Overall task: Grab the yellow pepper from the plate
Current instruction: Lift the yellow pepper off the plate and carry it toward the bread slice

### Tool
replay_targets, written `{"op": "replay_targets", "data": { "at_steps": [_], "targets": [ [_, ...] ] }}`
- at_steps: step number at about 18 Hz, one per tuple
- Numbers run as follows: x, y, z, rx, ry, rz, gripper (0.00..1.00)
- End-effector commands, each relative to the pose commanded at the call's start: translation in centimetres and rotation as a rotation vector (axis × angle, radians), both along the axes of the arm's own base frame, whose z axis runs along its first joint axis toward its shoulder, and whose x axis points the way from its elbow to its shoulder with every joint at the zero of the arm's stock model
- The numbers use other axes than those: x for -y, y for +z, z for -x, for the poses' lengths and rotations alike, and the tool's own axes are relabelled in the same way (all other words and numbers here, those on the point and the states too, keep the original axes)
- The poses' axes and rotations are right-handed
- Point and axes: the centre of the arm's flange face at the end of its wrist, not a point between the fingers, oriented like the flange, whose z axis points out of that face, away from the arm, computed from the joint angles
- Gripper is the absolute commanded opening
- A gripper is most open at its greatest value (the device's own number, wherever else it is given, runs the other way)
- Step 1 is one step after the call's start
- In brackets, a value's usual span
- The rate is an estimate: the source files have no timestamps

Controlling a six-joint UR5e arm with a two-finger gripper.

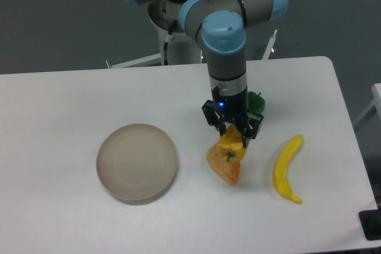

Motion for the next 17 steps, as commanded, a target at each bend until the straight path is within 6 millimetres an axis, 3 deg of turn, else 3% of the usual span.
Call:
{"op": "replay_targets", "data": {
  "at_steps": [17],
  "targets": [
    [0.0,1.6,0.5,-0.017,0.01,-0.028,0.48]
  ]
}}
